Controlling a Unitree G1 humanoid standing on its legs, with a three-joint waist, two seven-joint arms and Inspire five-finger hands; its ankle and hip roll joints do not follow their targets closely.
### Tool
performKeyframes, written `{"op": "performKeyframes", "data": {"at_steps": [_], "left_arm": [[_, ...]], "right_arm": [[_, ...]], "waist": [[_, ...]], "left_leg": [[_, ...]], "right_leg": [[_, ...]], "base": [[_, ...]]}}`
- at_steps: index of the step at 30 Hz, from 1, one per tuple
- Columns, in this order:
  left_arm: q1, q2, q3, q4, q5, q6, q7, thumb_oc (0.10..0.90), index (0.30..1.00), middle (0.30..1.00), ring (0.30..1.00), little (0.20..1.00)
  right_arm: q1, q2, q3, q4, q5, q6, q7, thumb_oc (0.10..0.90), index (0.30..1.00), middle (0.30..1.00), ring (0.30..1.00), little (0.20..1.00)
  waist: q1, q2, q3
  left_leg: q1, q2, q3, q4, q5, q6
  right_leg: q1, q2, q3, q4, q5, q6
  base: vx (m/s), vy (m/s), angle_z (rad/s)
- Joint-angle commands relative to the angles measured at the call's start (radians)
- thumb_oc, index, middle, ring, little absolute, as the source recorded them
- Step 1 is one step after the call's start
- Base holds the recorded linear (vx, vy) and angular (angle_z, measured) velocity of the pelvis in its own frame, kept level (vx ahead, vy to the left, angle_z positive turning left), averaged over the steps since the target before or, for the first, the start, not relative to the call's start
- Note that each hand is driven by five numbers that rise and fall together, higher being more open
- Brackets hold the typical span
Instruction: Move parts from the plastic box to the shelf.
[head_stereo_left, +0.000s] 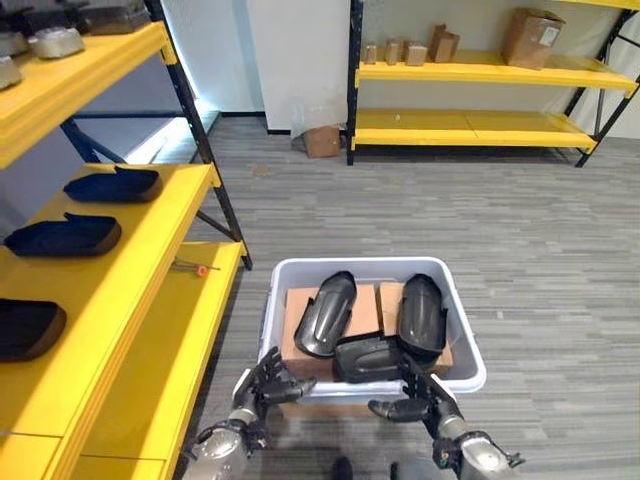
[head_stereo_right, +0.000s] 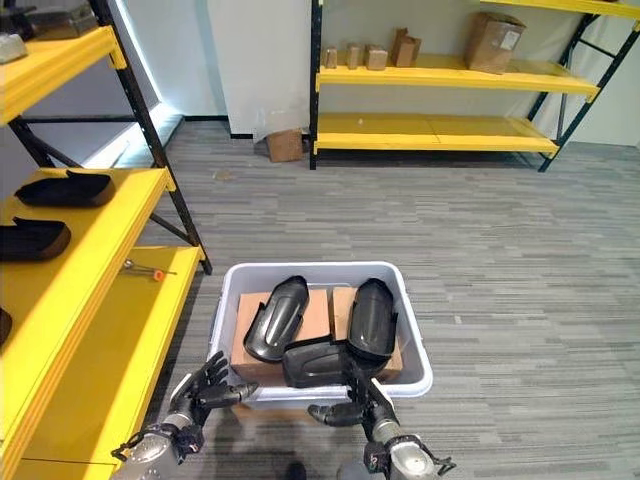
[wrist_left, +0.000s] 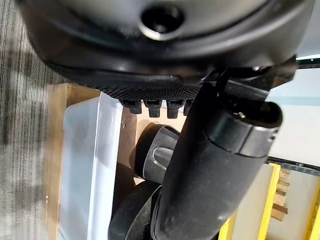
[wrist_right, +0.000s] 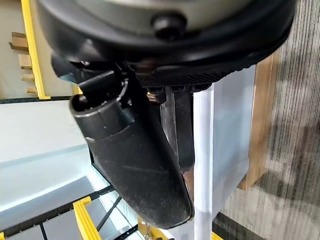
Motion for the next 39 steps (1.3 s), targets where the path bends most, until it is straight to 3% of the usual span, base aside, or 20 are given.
{"op": "performKeyframes", "data": {"at_steps": [1,4,7,8,12,16,23,39], "left_arm": [[-0.054,0.002,0.029,-0.089,-0.031,-0.079,-0.023,0.9,1.0,1.0,1.0,1.0],[-0.034,-0.005,0.047,-0.096,-0.039,-0.089,-0.022,0.9,1.0,1.0,1.0,1.0],[0.003,-0.003,0.071,-0.127,-0.055,-0.093,-0.028,0.9,1.0,1.0,1.0,1.0],[0.003,-0.003,0.071,-0.127,-0.055,-0.093,-0.028,0.9,1.0,1.0,1.0,1.0],[0.011,-0.017,0.075,-0.118,-0.063,-0.095,-0.034,0.9,1.0,1.0,1.0,1.0],[0.012,-0.016,0.081,-0.116,-0.065,-0.097,-0.036,0.9,1.0,1.0,1.0,1.0],[0.012,-0.007,0.076,-0.139,-0.064,-0.114,-0.028,0.9,1.0,1.0,1.0,1.0],[-0.015,0.041,0.013,-0.232,-0.09,-0.123,-0.013,0.9,1.0,1.0,1.0,1.0]], "right_arm": [[-0.064,-0.028,-0.018,-0.102,0.017,-0.07,0.011,0.9,1.0,1.0,1.0,1.0],[-0.069,-0.033,-0.012,-0.105,0.007,-0.072,0.013,0.9,1.0,1.0,1.0,1.0],[-0.066,-0.067,-0.02,-0.128,0.002,-0.083,0.02,0.9,1.0,1.0,1.0,1.0],[-0.066,-0.067,-0.02,-0.128,0.002,-0.083,0.02,0.9,1.0,1.0,1.0,1.0],[-0.053,-0.09,-0.037,-0.131,0.011,-0.098,0.016,0.9,1.0,1.0,1.0,1.0],[-0.067,-0.107,-0.029,-0.155,0.006,-0.108,0.014,0.9,1.0,1.0,1.0,1.0],[-0.142,-0.143,-0.042,-0.179,-0.109,-0.149,-0.051,0.9,1.0,1.0,1.0,1.0],[-0.425,-0.199,-0.021,-0.12,-0.338,-0.136,-0.228,0.9,1.0,1.0,1.0,1.0]], "waist": [[-0.015,-0.015,-0.002],[0.005,-0.038,-0.022],[0.024,-0.049,-0.038],[0.024,-0.049,-0.038],[0.017,-0.049,-0.034],[0.009,-0.034,-0.029],[0.005,-0.006,0.002],[0.021,0.056,0.147]], "left_leg": [[0.021,0.148,-0.094,0.018,-0.058,-0.108],[0.037,0.173,-0.083,0.003,-0.063,-0.129],[0.04,0.222,-0.089,-0.001,-0.054,-0.162],[0.041,0.222,-0.089,-0.002,-0.054,-0.162],[0.023,0.293,-0.104,-0.018,-0.007,-0.214],[0.007,0.32,-0.097,-0.048,0.032,-0.242],[-0.038,0.314,-0.066,-0.05,0.038,-0.253],[-0.18,0.252,-0.034,-0.05,0.045,-0.233]], "right_leg": [[0.124,0.039,0.086,-0.161,0.195,0.041],[0.188,0.036,0.058,-0.249,0.18,0.044],[0.247,0.072,0.023,-0.326,0.171,0.029],[0.248,0.073,0.023,-0.326,0.171,0.029],[0.285,0.13,-0.024,-0.367,0.144,-0.003],[0.284,0.149,-0.052,-0.39,0.138,-0.014],[0.232,0.135,-0.053,-0.396,0.15,-0.004],[0.065,0.074,-0.023,-0.396,0.214,0.02]], "base": [[0.07,-0.102,-0.15],[0.14,-0.26,0.33],[0.11,-0.305,-0.08],[0.05,-0.348,-0.01],[0.05,-0.325,0.21],[0.07,-0.17,0.16],[0.02,-0.008,-0.03],[-0.08,0.058,-0.03]]}}
